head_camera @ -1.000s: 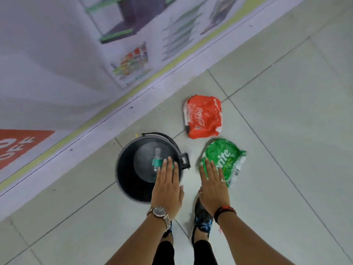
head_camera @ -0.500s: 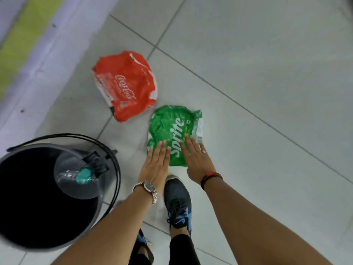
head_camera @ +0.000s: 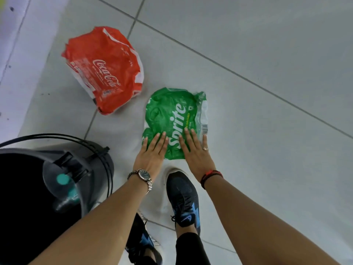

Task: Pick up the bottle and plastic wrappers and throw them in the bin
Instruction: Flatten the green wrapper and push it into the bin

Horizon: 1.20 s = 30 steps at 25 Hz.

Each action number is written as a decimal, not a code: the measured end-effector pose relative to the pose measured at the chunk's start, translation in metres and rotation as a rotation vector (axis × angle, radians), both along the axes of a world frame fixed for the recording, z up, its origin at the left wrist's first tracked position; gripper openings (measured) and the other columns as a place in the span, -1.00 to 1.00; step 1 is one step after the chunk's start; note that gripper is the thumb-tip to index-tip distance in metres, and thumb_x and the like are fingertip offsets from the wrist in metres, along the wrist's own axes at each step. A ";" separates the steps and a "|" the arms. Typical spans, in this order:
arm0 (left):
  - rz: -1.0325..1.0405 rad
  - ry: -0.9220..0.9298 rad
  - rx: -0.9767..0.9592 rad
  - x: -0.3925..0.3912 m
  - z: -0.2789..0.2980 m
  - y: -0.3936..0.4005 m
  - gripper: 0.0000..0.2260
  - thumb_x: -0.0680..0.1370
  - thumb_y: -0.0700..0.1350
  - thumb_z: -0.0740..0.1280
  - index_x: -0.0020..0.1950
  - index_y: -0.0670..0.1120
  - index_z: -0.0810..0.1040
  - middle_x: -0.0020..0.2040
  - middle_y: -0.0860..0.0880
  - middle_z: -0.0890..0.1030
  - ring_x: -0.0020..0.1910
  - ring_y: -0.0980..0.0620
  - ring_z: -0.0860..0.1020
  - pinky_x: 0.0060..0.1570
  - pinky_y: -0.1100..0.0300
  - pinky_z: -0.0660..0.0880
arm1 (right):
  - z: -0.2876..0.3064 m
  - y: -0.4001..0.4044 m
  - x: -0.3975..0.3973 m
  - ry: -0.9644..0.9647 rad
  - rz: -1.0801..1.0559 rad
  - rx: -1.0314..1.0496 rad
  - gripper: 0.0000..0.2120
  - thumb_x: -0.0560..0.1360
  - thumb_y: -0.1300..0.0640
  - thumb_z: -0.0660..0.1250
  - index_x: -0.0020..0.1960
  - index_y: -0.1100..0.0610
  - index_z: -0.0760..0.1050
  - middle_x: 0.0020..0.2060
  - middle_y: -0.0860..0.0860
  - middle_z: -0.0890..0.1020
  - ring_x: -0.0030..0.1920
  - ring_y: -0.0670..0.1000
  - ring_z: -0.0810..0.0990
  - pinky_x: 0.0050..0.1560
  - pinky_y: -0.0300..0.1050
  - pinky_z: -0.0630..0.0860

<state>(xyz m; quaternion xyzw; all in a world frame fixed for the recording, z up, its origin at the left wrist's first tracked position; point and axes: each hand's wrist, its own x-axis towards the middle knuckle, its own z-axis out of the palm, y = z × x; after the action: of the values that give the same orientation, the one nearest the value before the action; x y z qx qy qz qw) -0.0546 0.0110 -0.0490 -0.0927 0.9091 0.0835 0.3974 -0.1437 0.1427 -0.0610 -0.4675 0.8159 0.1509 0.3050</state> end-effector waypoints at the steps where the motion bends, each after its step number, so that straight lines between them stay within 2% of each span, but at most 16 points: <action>1: 0.002 0.015 -0.005 -0.003 0.012 -0.004 -0.39 0.61 -0.24 0.05 0.50 -0.13 -0.29 0.54 -0.06 -0.27 0.50 -0.04 -0.24 0.48 -0.10 -0.16 | 0.014 -0.001 -0.002 0.002 -0.007 -0.011 -0.36 0.42 0.32 -0.25 0.50 0.19 -0.24 0.51 0.22 -0.15 0.48 0.23 -0.20 0.43 0.31 -0.13; 3: 0.017 0.040 0.000 -0.011 0.042 -0.012 -0.39 0.60 -0.24 0.06 0.50 -0.11 -0.29 0.54 -0.04 -0.27 0.50 -0.04 -0.26 0.48 -0.10 -0.18 | 0.044 -0.005 -0.006 0.026 -0.024 -0.068 -0.35 0.40 0.33 -0.22 0.50 0.21 -0.17 0.51 0.23 -0.09 0.48 0.24 -0.15 0.43 0.31 -0.09; 6: 0.078 0.121 -0.010 -0.016 0.099 -0.030 -0.38 0.59 -0.25 0.07 0.51 -0.11 -0.27 0.54 -0.04 -0.27 0.49 -0.04 -0.28 0.47 -0.08 -0.23 | 0.097 -0.023 -0.013 0.118 -0.057 -0.213 -0.33 0.35 0.41 -0.07 0.47 0.24 0.09 0.48 0.25 0.14 0.47 0.26 0.05 0.41 0.32 0.02; 9: 0.172 0.195 -0.033 0.001 0.164 -0.058 -0.34 0.56 -0.28 0.11 0.52 -0.12 -0.24 0.54 -0.09 -0.26 0.49 -0.07 -0.28 0.47 -0.10 -0.23 | 0.153 -0.056 -0.014 0.129 -0.030 -0.330 -0.29 0.26 0.48 0.01 0.43 0.25 0.23 0.44 0.25 0.26 0.45 0.24 0.16 0.48 0.25 -0.08; 11: 0.260 0.255 -0.053 0.029 0.198 -0.075 -0.36 0.55 -0.27 0.10 0.52 -0.12 -0.19 0.55 -0.11 -0.21 0.50 -0.09 -0.24 0.47 -0.10 -0.22 | 0.187 -0.083 -0.006 0.095 0.020 -0.395 -0.27 0.23 0.50 0.06 0.40 0.25 0.28 0.42 0.24 0.31 0.43 0.23 0.21 0.43 0.17 -0.17; 12: 0.323 0.296 -0.070 0.048 0.216 -0.083 -0.40 0.55 -0.24 0.08 0.53 -0.13 -0.11 0.55 -0.13 -0.13 0.51 -0.11 -0.18 0.47 -0.11 -0.18 | 0.203 -0.100 0.004 0.067 0.069 -0.423 -0.27 0.22 0.50 0.08 0.39 0.24 0.29 0.41 0.24 0.34 0.43 0.23 0.23 0.40 0.14 -0.18; 14: 0.450 0.332 -0.112 0.091 0.244 -0.097 -0.48 0.50 -0.17 0.01 0.49 -0.15 0.17 0.52 -0.16 0.18 0.50 -0.16 0.09 0.47 -0.14 0.02 | 0.227 -0.129 0.030 0.016 0.172 -0.480 -0.29 0.23 0.50 0.14 0.37 0.22 0.33 0.38 0.23 0.38 0.42 0.21 0.26 0.40 0.12 -0.15; 16: 0.569 0.322 -0.137 0.140 0.258 -0.105 -0.49 0.45 -0.13 0.07 0.40 -0.15 0.37 0.42 -0.15 0.38 0.42 -0.18 0.28 0.41 -0.16 0.12 | 0.240 -0.154 0.062 -0.061 0.284 -0.526 -0.33 0.24 0.49 0.20 0.34 0.19 0.37 0.36 0.21 0.42 0.40 0.20 0.30 0.41 0.13 -0.11; 19: 0.682 0.252 -0.121 0.208 0.257 -0.104 -0.51 0.44 -0.13 0.10 0.36 -0.14 0.43 0.38 -0.13 0.45 0.38 -0.17 0.36 0.31 -0.12 0.14 | 0.236 -0.174 0.113 -0.196 0.486 -0.555 -0.38 0.28 0.45 0.15 0.32 0.16 0.40 0.34 0.17 0.45 0.38 0.19 0.34 0.42 0.20 0.01; 21: 0.726 0.201 -0.084 0.240 0.242 -0.098 -0.53 0.48 -0.09 0.02 0.33 -0.12 0.47 0.33 -0.11 0.50 0.34 -0.15 0.42 0.33 -0.14 0.25 | 0.221 -0.179 0.137 -0.270 0.588 -0.501 -0.37 0.23 0.46 0.32 0.28 0.16 0.46 0.30 0.17 0.51 0.33 0.20 0.41 0.41 0.24 0.18; 22: 0.757 0.182 -0.062 0.253 0.231 -0.095 -0.54 0.53 -0.07 -0.02 0.32 -0.11 0.48 0.31 -0.10 0.53 0.32 -0.13 0.44 0.31 -0.12 0.35 | 0.211 -0.181 0.146 -0.288 0.624 -0.462 -0.37 0.21 0.47 0.40 0.26 0.17 0.49 0.27 0.19 0.53 0.31 0.21 0.44 0.34 0.26 0.21; 23: 0.785 0.176 -0.027 0.261 0.222 -0.093 -0.54 0.59 -0.04 -0.09 0.31 -0.10 0.49 0.29 -0.09 0.54 0.31 -0.12 0.46 0.26 -0.12 0.39 | 0.202 -0.182 0.150 -0.313 0.635 -0.405 -0.38 0.23 0.47 0.42 0.26 0.18 0.49 0.27 0.21 0.52 0.31 0.24 0.44 0.31 0.27 0.17; 25: 0.811 0.163 0.060 0.264 0.206 -0.092 -0.48 0.63 0.03 -0.22 0.38 -0.09 0.40 0.37 -0.09 0.46 0.39 -0.11 0.36 0.32 -0.11 0.30 | 0.188 -0.186 0.149 -0.385 0.619 -0.295 -0.45 0.37 0.46 0.34 0.34 0.20 0.40 0.35 0.24 0.42 0.39 0.26 0.31 0.36 0.18 -0.04; 26: 0.823 0.157 0.103 0.264 0.198 -0.091 -0.52 0.64 0.03 -0.19 0.44 -0.08 0.30 0.45 -0.07 0.34 0.46 -0.09 0.24 0.41 -0.07 0.17 | 0.179 -0.188 0.148 -0.421 0.635 -0.249 -0.47 0.44 0.42 0.30 0.38 0.19 0.33 0.40 0.22 0.35 0.44 0.23 0.22 0.39 0.10 -0.11; 28: 0.835 0.149 0.128 0.265 0.179 -0.090 -0.58 0.66 -0.01 -0.07 0.51 -0.05 0.13 0.54 -0.04 0.13 0.52 -0.04 0.03 0.47 -0.03 -0.02 | 0.165 -0.194 0.144 -0.452 0.686 -0.134 -0.45 0.49 0.33 0.29 0.44 0.14 0.23 0.46 0.17 0.25 0.48 0.16 0.10 0.46 0.05 -0.13; 30: 0.831 0.115 0.130 0.262 0.166 -0.088 -0.57 0.66 0.01 -0.06 0.52 -0.05 0.07 0.55 -0.03 0.06 0.52 -0.02 -0.03 0.48 -0.04 -0.05 | 0.158 -0.202 0.143 -0.449 0.721 -0.064 -0.43 0.49 0.29 0.31 0.45 0.13 0.20 0.48 0.14 0.21 0.49 0.13 0.05 0.48 0.07 -0.09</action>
<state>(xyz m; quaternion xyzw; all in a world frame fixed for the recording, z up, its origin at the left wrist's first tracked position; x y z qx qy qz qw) 0.2070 -0.0772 0.1174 -0.4215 0.8079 0.2987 0.2837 -0.0006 -0.0598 0.0970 -0.7532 0.5180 0.1170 0.3881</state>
